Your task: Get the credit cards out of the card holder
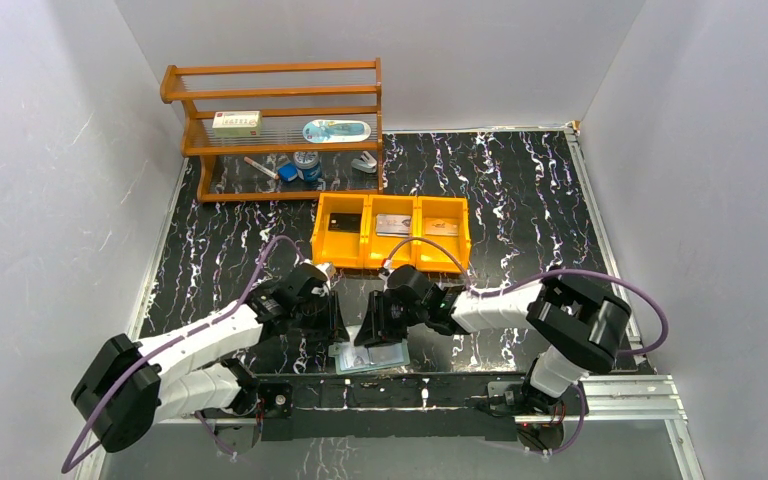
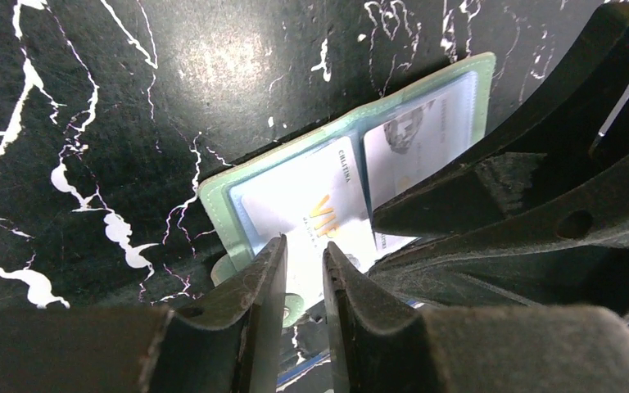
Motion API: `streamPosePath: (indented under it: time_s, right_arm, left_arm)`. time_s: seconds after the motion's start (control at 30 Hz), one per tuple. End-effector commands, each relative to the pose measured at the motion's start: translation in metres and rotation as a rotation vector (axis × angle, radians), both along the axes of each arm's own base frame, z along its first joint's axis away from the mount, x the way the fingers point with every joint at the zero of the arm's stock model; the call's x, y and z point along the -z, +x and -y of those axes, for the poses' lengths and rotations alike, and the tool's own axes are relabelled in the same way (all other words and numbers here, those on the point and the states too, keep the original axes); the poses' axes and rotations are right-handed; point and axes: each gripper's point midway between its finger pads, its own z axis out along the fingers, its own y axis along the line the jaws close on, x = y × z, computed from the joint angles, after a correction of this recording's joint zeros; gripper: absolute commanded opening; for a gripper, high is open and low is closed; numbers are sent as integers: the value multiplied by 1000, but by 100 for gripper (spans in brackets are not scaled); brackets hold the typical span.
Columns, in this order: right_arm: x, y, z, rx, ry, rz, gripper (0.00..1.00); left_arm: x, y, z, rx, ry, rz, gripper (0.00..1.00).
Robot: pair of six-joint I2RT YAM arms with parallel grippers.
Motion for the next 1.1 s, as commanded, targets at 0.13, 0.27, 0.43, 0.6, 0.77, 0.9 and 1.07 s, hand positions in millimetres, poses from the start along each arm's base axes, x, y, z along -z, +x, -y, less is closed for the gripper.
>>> streamPosePath:
  time_s: [0.13, 0.27, 0.43, 0.6, 0.77, 0.9, 1.07]
  right_arm:
    - [-5, 9, -3, 21, -28, 30, 43]
    - [-1, 10, 2, 32, -61, 38, 43]
    - [5, 7, -2, 11, -61, 10, 41]
    - [3, 4, -6, 3, -20, -1, 30]
    - [-4, 0, -11, -6, 42, -10, 19]
    - [-6, 0, -9, 4, 50, -13, 9]
    - [-6, 0, -1, 19, 36, -6, 9]
  left_arm:
    - [5, -8, -1, 33, 16, -40, 21]
    - [12, -11, -3, 47, 36, -64, 21]
    - [19, -14, -5, 61, 60, -86, 20]
    - [26, -19, -10, 45, 73, -104, 20]
    - [30, -22, -15, 28, 81, -107, 19]
    - [31, -21, -16, 28, 85, -103, 19]
    - [33, -22, -18, 32, 99, -105, 19]
